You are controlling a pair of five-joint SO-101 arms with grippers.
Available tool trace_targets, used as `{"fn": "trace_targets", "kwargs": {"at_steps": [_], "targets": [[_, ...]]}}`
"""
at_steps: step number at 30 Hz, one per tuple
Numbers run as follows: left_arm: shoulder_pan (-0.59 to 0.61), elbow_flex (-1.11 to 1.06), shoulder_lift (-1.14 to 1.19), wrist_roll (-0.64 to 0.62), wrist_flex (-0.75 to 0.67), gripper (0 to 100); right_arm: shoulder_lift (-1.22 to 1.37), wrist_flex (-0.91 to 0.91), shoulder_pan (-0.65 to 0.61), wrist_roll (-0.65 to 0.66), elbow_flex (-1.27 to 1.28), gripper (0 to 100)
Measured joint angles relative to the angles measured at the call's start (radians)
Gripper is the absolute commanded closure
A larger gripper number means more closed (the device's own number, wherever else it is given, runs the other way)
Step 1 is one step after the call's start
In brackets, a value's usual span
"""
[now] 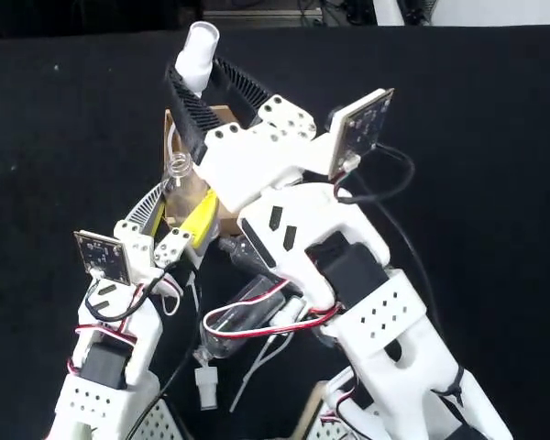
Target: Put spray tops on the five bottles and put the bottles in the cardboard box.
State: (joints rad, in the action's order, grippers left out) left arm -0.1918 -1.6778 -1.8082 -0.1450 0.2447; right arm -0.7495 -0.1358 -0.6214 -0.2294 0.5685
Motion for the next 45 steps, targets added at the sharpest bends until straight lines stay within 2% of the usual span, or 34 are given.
{"fn": "trace_targets", "kwargs": {"at_steps": [9, 12, 16, 22, 30, 33, 36, 39, 42, 45], "targets": [[0.000, 0.000, 0.000, 0.000, 0.000, 88, 0.000, -0.002, -0.003, 0.052, 0.077, 98.4], [0.000, 0.000, 0.000, 0.000, 0.000, 88, 0.000, -0.058, -0.012, 0.052, 0.084, 91.7], [-0.003, 0.000, 0.000, 0.000, 0.000, 88, 0.000, -0.233, -0.035, 0.054, 0.064, 83.8], [0.000, 0.000, 0.000, 0.000, 0.000, 88, 0.000, -0.486, -0.061, 0.055, -0.091, 87.1], [0.000, 0.000, 0.000, 0.000, 0.000, 88, -0.005, -0.635, -0.054, 0.055, -0.235, 91.9], [0.000, 0.000, 0.000, 0.000, 0.000, 88, -0.052, -0.713, 0.049, 0.055, -0.236, 93.3], [0.000, 0.000, 0.000, 0.000, 0.000, 88, -0.137, -0.796, 0.219, 0.055, -0.201, 93.1], [0.000, 0.000, 0.000, 0.000, 0.000, 88, -0.206, -0.810, 0.404, 0.055, -0.054, 93.1], [0.000, 0.000, 0.000, 0.000, 0.000, 88, -0.249, -0.732, 0.546, 0.055, 0.167, 93.1], [0.000, 0.000, 0.000, 0.000, 0.000, 88, -0.278, -0.555, 0.629, 0.055, 0.422, 93.1]]}}
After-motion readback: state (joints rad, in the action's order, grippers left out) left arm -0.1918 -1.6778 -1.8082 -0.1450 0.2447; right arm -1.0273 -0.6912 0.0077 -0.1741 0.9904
